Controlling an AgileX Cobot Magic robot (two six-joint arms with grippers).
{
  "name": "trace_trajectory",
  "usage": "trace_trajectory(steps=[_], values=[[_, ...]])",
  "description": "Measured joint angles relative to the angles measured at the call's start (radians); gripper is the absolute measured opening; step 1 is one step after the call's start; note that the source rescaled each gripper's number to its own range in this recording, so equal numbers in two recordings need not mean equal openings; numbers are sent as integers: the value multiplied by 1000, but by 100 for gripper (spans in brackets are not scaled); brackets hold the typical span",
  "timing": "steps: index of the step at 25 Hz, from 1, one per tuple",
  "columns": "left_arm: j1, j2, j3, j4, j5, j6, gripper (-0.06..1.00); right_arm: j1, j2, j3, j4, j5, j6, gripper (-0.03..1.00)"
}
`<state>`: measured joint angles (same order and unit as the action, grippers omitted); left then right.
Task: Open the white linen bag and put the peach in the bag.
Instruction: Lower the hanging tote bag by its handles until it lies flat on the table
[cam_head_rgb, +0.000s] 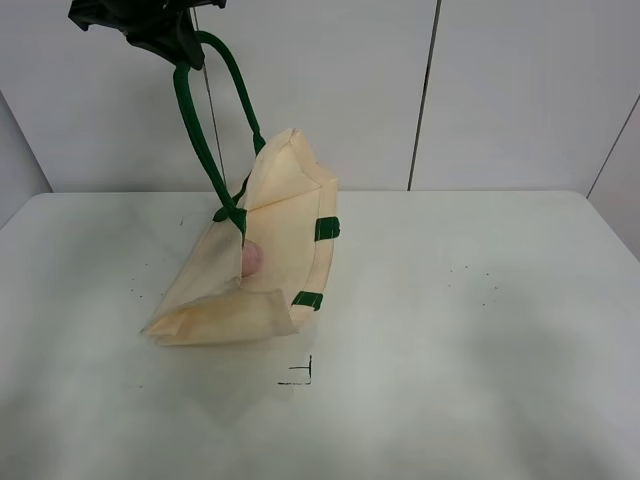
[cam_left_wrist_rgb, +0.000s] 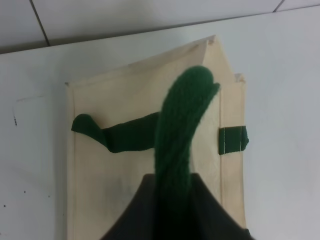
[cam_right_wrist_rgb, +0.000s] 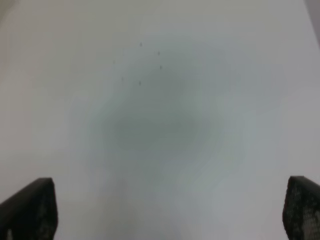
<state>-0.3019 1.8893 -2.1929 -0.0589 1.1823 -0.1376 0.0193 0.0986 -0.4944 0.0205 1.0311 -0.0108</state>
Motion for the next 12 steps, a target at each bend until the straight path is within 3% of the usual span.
trace_trajectory(steps=[12], values=[[0, 58, 79, -13, -51, -10, 0, 0, -102, 3, -5, 0, 3, 100]])
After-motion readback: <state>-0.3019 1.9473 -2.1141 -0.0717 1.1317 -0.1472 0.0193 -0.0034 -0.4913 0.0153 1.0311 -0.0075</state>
